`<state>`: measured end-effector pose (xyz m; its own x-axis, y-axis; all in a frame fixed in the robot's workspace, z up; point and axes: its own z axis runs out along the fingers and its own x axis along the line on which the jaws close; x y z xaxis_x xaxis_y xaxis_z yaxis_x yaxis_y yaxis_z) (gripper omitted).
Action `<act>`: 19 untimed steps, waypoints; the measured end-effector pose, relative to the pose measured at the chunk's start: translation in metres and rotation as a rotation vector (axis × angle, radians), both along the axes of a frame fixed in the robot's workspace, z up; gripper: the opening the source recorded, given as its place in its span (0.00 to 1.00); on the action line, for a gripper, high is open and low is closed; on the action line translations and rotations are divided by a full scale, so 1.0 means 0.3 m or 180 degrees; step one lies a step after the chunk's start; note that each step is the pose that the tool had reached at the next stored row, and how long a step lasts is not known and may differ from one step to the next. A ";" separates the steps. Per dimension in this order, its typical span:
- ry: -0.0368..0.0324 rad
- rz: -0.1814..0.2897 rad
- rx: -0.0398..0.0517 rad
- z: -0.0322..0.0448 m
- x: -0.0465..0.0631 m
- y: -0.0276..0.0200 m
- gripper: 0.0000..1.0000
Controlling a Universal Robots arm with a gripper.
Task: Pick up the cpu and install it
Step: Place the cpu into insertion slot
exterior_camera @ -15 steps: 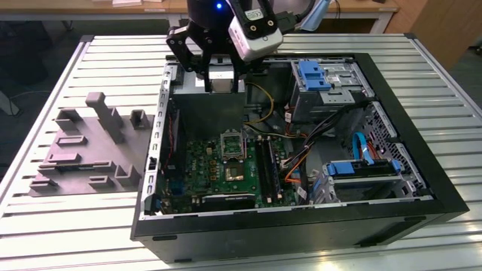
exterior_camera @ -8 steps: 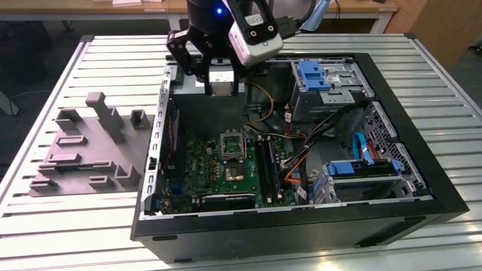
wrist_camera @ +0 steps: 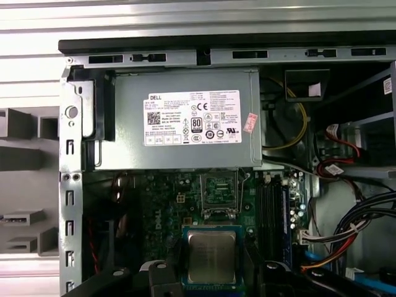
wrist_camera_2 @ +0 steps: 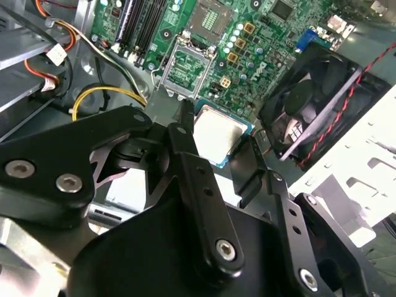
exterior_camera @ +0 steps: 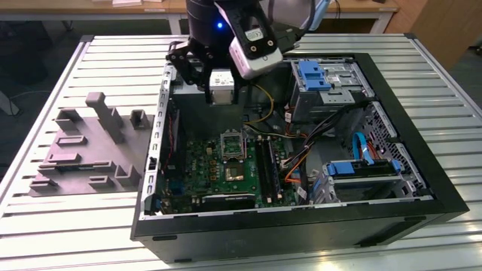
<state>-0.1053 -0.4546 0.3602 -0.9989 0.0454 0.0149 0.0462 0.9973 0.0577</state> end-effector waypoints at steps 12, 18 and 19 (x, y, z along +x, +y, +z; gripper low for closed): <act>0.0001 0.0001 0.0000 -0.047 0.002 -0.006 0.47; 0.0001 0.0001 0.0010 -0.070 0.006 -0.033 0.47; 0.0001 0.0001 0.0009 -0.074 0.010 -0.034 0.47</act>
<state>-0.1024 -0.4646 0.3379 -0.9989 0.0449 0.0155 0.0457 0.9971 0.0605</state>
